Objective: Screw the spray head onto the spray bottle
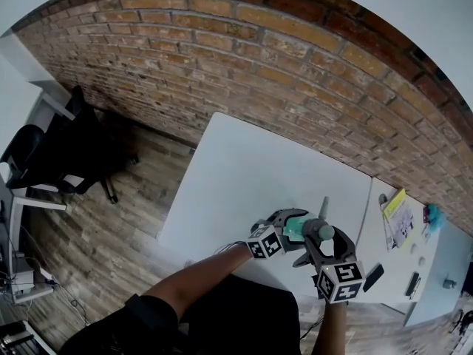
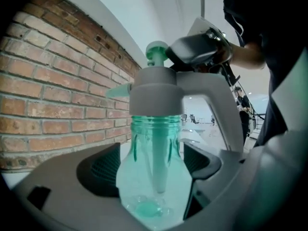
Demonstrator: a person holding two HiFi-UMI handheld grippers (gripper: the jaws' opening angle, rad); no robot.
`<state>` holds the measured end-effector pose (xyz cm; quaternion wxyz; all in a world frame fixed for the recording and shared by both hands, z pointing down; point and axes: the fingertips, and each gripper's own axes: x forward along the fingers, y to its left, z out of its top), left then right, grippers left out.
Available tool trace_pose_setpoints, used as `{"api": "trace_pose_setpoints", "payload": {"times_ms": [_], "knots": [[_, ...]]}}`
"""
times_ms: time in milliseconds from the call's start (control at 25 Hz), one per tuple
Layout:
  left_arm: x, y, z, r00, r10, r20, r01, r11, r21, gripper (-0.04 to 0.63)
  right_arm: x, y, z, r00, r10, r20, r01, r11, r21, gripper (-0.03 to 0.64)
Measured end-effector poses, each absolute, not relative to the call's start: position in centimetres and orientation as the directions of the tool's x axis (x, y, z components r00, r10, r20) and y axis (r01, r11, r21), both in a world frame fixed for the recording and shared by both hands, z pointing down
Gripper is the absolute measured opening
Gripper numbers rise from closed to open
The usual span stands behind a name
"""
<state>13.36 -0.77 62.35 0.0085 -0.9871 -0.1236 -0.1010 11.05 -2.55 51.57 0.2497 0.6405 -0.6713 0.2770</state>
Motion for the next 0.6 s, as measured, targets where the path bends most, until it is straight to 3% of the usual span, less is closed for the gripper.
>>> {"api": "trace_pose_setpoints", "payload": {"times_ms": [280, 600], "knots": [[13.49, -0.56, 62.57, 0.950, 0.241, 0.200, 0.245, -0.969, 0.001, 0.399, 11.58, -2.90, 52.20, 0.009, -0.692, 0.722, -0.999, 0.028, 0.039, 0.284], [13.43, -0.51, 62.50, 0.949, 0.246, 0.196, 0.251, -0.968, 0.001, 0.397, 11.32, -3.21, 52.36, -0.100, -0.659, 0.745, -0.973, 0.220, 0.065, 0.271]]}}
